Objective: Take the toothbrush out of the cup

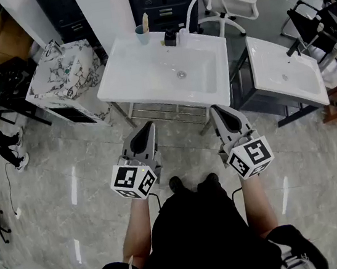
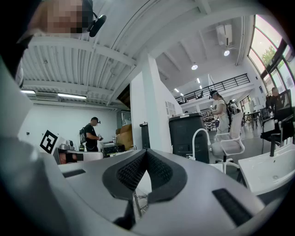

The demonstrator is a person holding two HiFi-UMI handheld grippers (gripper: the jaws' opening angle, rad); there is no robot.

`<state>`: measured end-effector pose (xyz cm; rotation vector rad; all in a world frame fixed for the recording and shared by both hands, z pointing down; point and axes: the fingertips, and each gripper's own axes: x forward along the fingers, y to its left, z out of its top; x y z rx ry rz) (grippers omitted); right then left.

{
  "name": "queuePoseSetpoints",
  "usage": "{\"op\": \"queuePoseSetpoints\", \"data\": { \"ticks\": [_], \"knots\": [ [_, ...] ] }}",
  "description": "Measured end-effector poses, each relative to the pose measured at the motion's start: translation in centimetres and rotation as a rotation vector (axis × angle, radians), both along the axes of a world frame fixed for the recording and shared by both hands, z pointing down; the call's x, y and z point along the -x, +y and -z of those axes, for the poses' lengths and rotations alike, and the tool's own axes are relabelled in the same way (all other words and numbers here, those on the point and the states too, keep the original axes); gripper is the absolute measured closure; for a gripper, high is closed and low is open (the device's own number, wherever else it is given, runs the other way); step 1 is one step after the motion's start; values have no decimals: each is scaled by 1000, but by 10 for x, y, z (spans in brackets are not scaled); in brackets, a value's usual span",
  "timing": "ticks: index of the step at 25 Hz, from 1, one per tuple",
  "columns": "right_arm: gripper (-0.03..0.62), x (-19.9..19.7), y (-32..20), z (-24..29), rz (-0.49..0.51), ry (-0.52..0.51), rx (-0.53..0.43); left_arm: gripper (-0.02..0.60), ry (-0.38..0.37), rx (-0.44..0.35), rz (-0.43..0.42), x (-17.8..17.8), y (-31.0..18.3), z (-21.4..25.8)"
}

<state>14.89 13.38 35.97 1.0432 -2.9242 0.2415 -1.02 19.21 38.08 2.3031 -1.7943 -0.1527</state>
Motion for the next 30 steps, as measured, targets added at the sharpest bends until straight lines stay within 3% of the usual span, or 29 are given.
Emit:
{"op": "queuePoseSetpoints", "data": {
  "ticks": [10,18,30],
  "knots": [
    [563,4,11,10,34,-34,-26,555,-12,-9,19,9,10,3],
    [562,3,11,10,-26,-54,-19,555,-11,-11,15,16,16,3],
    [562,16,-4,-8,-7,-40,12,555,23,60,11,21,-2,-24]
  ]
}}
